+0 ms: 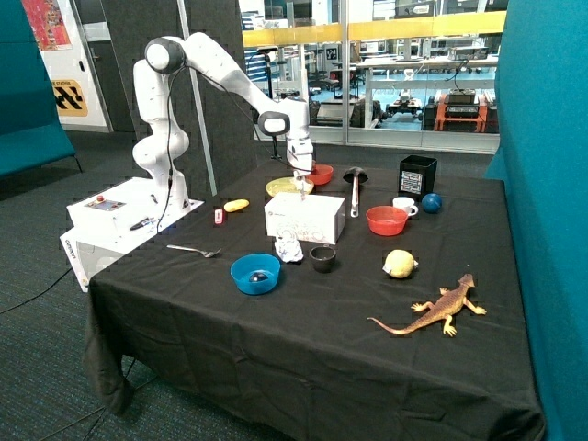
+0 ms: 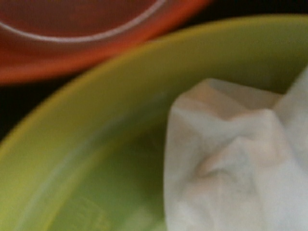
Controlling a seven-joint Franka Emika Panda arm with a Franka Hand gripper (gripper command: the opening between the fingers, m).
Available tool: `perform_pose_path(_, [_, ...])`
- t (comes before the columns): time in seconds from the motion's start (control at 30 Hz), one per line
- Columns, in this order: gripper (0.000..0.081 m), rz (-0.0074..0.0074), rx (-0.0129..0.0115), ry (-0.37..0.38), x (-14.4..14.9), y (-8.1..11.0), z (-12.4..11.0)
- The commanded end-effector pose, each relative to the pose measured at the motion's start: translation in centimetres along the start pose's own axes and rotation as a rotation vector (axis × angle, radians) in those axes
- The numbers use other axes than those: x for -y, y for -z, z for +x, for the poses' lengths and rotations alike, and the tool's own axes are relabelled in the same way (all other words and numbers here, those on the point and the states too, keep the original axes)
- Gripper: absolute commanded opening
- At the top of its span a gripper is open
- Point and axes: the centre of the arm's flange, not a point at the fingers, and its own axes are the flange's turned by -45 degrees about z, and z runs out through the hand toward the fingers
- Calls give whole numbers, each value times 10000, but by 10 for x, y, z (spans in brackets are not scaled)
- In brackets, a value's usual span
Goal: Dry the plate
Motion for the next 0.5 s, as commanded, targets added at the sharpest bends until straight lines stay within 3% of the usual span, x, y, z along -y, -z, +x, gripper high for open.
perform_pose_path(0.0, [0,31,59,309,18,-1,14])
perform_pose_path(0.47, [0,33,58,845,60,0,-12])
